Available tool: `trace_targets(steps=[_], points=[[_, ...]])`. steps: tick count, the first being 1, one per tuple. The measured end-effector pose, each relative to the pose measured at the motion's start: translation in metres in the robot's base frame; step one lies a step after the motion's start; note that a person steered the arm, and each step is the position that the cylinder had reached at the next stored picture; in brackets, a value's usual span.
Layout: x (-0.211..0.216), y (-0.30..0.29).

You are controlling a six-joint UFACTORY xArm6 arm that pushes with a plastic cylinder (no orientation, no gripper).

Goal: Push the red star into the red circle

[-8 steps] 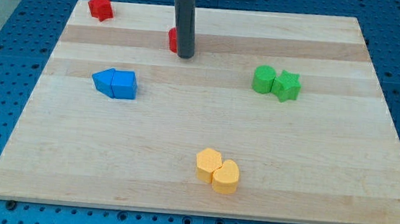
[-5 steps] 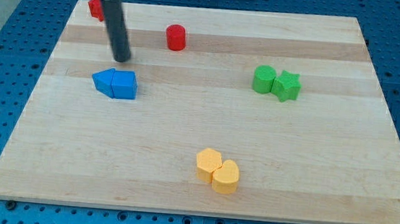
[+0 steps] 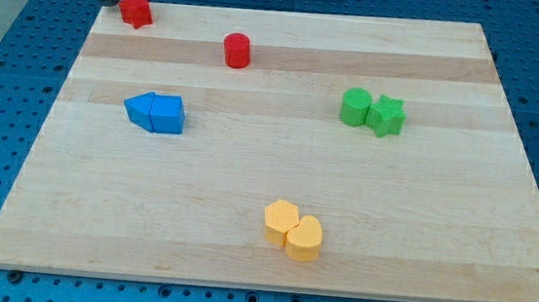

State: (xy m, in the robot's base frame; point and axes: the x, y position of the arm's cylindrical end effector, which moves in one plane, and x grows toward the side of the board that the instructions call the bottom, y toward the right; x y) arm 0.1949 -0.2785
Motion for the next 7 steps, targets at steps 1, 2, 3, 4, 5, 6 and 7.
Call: trace_targets(steps=[1, 2, 3, 4, 5, 6, 7], points=[[0.011, 0.025], [0.021, 0.044], [0.034, 0.057], [0.047, 0.067], [0.063, 0.078], [0.076, 0.087], [0.082, 0.093]])
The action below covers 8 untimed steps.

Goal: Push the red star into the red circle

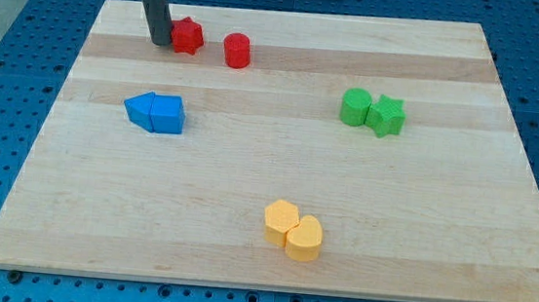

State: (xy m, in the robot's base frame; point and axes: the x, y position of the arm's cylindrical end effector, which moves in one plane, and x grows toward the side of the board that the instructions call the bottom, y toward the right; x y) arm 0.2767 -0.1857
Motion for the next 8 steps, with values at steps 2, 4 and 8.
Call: trace_targets(steps=[2, 4, 8], points=[[0.003, 0.001], [-0.035, -0.009], [-0.025, 0.049]])
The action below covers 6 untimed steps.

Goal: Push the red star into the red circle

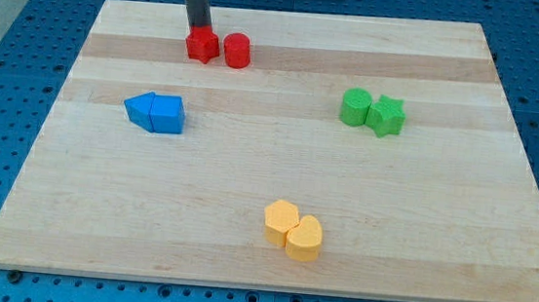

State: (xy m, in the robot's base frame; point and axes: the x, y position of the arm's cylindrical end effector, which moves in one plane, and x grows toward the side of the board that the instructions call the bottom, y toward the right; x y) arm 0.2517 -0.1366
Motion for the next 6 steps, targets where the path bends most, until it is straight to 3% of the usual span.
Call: trace_targets(steps=[3, 6], points=[[0.004, -0.050], [0.027, 0.009]])
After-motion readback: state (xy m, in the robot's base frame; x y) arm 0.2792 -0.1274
